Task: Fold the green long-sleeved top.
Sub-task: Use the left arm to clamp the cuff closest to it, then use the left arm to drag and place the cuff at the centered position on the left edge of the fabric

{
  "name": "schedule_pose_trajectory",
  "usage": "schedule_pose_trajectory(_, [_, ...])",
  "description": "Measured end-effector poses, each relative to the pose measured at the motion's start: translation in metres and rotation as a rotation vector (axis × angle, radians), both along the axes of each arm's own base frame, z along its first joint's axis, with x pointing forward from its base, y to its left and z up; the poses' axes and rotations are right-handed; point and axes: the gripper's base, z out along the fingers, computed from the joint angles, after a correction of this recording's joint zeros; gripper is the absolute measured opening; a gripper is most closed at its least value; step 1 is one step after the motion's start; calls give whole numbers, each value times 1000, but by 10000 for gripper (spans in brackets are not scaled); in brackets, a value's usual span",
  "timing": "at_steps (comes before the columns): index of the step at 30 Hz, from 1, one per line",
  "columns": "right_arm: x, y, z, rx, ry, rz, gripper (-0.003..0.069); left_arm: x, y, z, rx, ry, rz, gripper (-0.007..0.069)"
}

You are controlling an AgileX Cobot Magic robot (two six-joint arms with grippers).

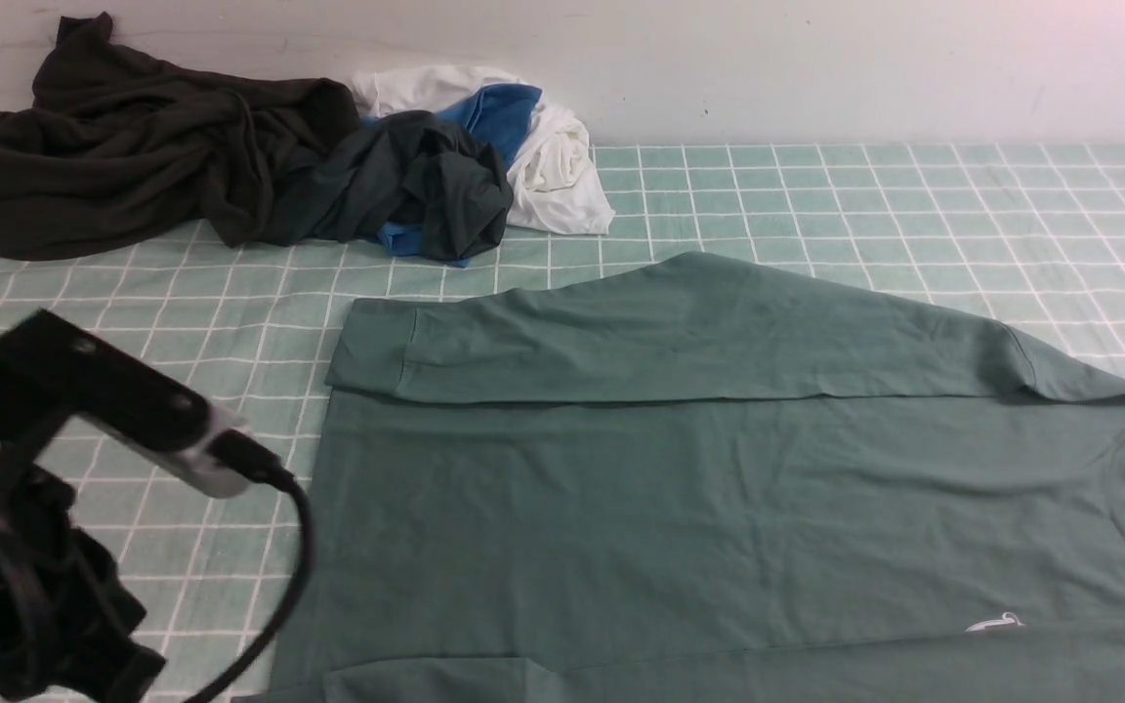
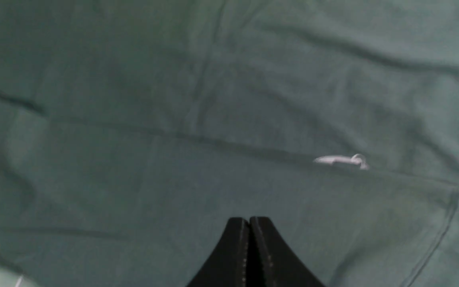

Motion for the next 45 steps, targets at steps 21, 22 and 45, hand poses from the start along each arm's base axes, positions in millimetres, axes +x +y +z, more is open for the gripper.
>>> schedule_pose_trajectory(21, [-6, 13, -6, -268, 109, 224, -13, 66, -85, -125, 155, 144, -334, 399])
schedule_pose_trajectory(22, [-6, 13, -6, -268, 109, 224, -13, 68, -86, -129, 156, 146, -335, 405])
schedule_pose_trajectory(45, [-1, 10, -5, -298, 62, 186, -13, 133, -120, -55, 181, 75, -392, 10])
